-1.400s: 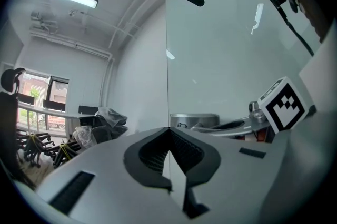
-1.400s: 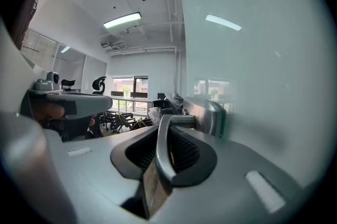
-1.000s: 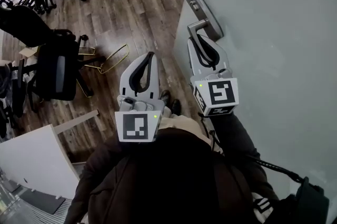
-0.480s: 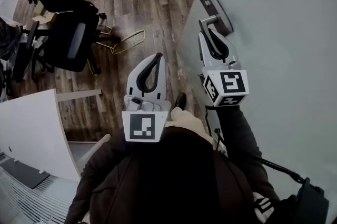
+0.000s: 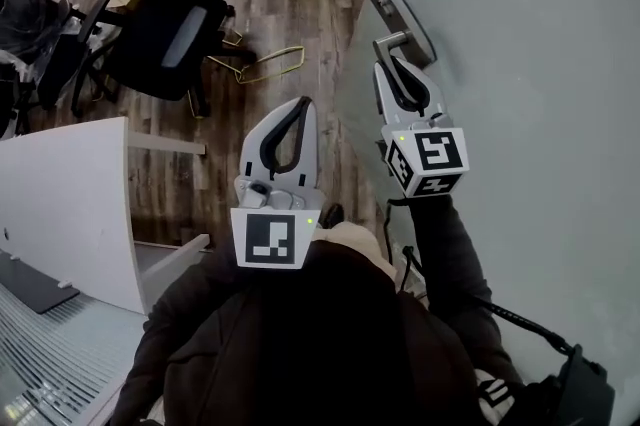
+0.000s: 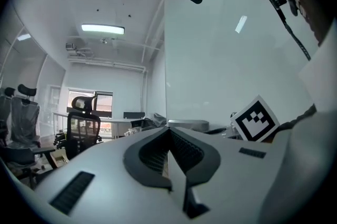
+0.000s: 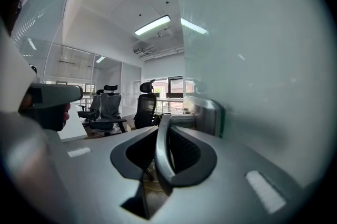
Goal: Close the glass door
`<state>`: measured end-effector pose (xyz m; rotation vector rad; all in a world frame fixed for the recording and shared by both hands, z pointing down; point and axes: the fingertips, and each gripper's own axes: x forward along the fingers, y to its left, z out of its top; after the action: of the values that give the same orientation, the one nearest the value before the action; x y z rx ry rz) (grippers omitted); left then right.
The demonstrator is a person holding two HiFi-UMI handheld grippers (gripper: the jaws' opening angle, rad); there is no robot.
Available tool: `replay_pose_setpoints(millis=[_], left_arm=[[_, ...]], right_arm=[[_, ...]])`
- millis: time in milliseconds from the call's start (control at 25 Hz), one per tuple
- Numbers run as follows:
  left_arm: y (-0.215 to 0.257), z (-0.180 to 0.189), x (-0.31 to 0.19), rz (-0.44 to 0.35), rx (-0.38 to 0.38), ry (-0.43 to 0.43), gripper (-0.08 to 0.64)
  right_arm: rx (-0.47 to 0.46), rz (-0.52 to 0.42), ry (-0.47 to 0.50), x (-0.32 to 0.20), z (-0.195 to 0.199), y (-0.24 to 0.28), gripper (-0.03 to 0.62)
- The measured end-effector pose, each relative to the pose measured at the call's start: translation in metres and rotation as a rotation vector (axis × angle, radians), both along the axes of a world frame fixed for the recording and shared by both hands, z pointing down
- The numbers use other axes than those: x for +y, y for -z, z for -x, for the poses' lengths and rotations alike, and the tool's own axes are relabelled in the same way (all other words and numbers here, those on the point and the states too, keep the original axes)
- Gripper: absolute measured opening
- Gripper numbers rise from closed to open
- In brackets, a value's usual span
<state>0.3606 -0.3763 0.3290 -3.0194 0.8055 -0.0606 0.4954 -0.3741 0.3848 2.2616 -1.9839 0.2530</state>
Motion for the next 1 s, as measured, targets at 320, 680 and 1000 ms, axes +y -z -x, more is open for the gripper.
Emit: replay_pose_setpoints(millis=[320,680,1000], left_arm=[[0.004,0.087,0.045,-0.004,-0.016,0.166,-0.003],[-0.004,0.192,0.083,-0.003,-0.027,0.308,-0.003],[-0.001,0.273,0.107,-0.013,-0.020,0.352,-0.003]], right_arm=[[-0.013,-0.003,0.136,0.004,0.086,0.005,0.064],[-0.012,0.005,0.274,0.018,0.189,0.000,0.064],[-0.012,0.023,0.379,0.035,0.270,0.000,0.064]])
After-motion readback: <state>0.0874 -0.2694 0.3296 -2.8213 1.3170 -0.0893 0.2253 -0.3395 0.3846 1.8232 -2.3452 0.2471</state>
